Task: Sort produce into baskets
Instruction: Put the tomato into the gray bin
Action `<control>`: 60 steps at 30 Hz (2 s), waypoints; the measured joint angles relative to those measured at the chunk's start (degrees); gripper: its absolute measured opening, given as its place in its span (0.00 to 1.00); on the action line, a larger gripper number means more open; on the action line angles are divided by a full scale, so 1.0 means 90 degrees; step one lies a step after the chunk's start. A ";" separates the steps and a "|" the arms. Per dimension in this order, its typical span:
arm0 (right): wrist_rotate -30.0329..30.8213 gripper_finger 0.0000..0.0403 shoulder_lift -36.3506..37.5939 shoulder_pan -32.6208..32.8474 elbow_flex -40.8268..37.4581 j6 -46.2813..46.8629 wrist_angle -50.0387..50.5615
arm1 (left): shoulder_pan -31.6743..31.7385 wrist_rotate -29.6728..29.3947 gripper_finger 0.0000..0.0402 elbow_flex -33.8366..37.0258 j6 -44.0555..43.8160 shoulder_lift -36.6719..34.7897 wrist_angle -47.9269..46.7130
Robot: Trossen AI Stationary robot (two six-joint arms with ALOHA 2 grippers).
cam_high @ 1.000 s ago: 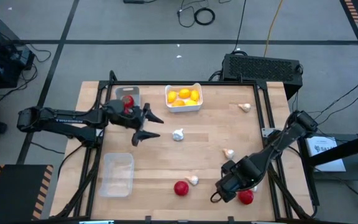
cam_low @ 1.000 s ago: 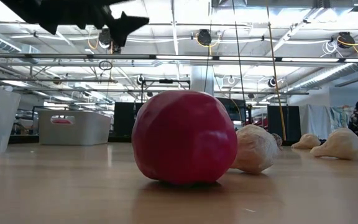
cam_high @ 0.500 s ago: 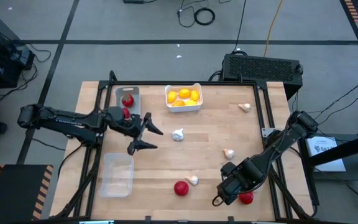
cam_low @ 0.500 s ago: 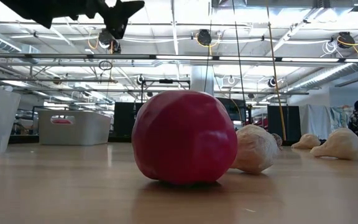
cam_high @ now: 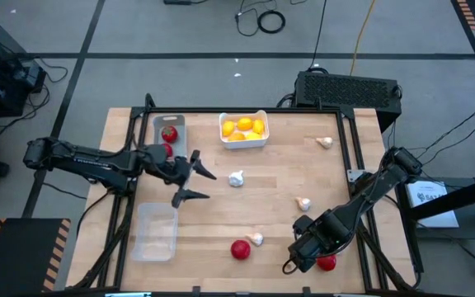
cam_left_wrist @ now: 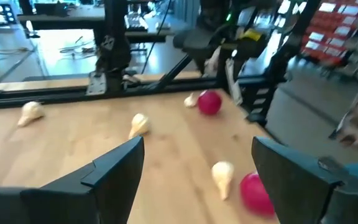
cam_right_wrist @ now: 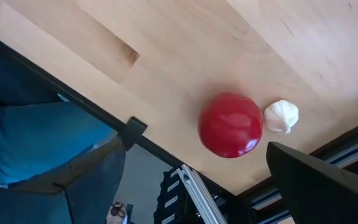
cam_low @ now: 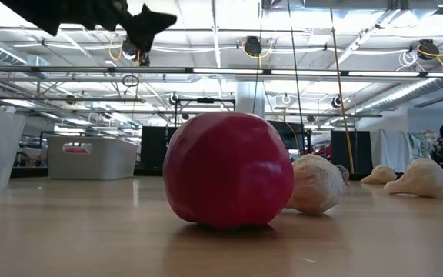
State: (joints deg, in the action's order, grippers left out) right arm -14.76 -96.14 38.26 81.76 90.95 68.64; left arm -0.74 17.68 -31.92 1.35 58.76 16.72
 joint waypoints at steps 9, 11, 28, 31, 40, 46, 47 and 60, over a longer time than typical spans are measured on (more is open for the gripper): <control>0.0005 0.94 -0.0044 0.0099 -0.0002 -0.0116 0.0142 | 0.0085 -0.0161 0.76 0.0000 0.0894 0.0000 -0.0316; 0.0005 0.94 -0.0041 0.0108 -0.0002 -0.0119 0.0151 | 0.0195 -0.0169 0.76 0.0000 0.1085 0.0000 -0.0315; 0.0135 0.94 -0.0036 0.0132 -0.0473 0.0068 -0.0009 | 0.1373 -0.0692 0.76 0.0001 0.1390 -0.0022 -0.0574; 0.0071 0.94 -0.0036 0.0171 -0.0539 0.0175 -0.0051 | 0.1388 -0.0474 0.76 0.0002 0.1265 -0.0022 -0.0579; -0.0034 0.94 -0.0036 0.0510 -0.0551 0.0342 0.0019 | 0.1360 -0.0324 0.76 0.0005 0.1068 -0.0022 -0.0550; 0.0284 0.94 -0.0036 0.0777 -0.0551 0.0721 0.0012 | 0.1449 -0.0329 0.76 0.0376 0.1164 -0.0335 0.0034; 0.0305 0.94 -0.0036 0.0808 -0.0551 0.0730 0.0005 | 0.1496 -0.0374 0.76 0.0581 0.1103 -0.0464 0.0403; 0.0136 0.94 -0.0034 0.0845 -0.0969 0.0595 -0.0311 | 0.1874 0.0111 0.76 0.1345 0.0386 -0.1712 0.1594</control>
State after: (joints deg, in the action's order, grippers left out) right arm -13.54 -96.44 45.87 73.04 96.31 65.84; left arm 16.12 18.68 -19.81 4.82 43.35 31.07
